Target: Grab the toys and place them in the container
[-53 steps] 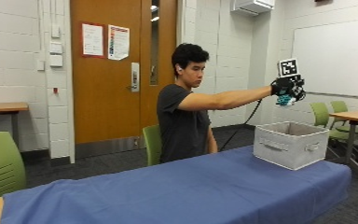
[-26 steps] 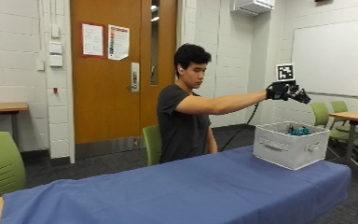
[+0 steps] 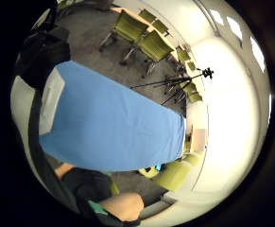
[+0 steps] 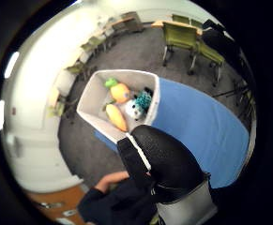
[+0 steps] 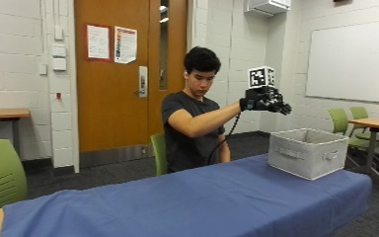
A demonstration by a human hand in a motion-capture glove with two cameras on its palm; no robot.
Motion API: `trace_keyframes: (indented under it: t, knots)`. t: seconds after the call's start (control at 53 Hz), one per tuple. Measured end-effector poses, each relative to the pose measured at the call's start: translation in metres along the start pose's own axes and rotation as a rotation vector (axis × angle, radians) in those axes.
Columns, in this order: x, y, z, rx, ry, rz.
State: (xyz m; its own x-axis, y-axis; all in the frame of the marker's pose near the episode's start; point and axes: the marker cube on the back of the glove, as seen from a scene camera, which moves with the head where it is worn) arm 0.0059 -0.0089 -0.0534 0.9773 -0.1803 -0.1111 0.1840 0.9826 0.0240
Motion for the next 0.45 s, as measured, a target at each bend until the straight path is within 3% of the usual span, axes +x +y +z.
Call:
trace_keyframes:
  t: [0.17,0.453]
  knots:
    - [0.068,0.029,0.021,-0.011,-0.039,0.09]
    - [0.101,0.048,0.037,-0.003,-0.043,0.155]
